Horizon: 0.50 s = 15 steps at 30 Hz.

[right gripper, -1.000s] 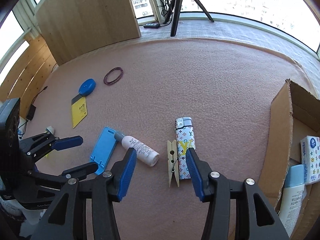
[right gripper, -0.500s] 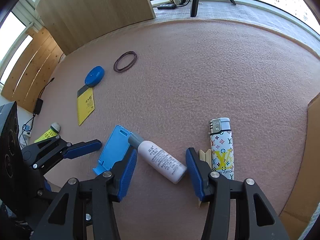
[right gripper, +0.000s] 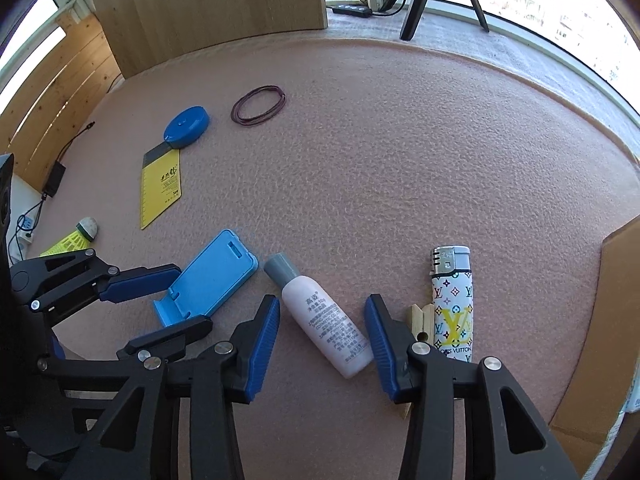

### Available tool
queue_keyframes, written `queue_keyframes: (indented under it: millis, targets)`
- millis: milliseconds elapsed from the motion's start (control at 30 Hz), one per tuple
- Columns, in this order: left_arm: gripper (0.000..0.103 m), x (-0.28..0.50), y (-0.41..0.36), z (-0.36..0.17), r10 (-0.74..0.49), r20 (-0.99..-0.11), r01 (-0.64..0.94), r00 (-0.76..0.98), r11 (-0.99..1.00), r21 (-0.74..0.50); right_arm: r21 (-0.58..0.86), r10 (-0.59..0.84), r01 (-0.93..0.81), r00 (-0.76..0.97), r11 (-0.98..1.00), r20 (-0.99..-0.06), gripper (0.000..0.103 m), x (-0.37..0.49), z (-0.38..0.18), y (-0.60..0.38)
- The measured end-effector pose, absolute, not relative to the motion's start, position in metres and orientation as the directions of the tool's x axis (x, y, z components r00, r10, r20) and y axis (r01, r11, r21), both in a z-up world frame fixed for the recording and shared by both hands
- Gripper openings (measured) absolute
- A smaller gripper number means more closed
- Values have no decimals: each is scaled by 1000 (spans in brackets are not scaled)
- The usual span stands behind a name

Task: Organize objects
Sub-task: 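Close the right gripper on the white lotion bottle and lift it, then carry the lotion bottle with the right gripper while the left carries the phone stand over the box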

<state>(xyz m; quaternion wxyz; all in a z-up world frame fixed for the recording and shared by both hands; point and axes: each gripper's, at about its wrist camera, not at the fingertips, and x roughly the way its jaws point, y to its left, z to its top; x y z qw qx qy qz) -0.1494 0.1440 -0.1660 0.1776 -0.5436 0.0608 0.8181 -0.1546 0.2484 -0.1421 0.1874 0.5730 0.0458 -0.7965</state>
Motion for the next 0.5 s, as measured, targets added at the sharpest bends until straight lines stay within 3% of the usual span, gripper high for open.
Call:
queue_keyframes:
  millis: [233,500]
  targets:
    - [39,-142,132,-165,244,-908,-320,-341,-938,-132,132,-232,330,-285,-935,-930,19,-150,-142,255]
    - [39,-126,122,-160,294,-898,-279,-326,-938,-206,248,-318,258,-284,-934,-905,19,-126,-135,277]
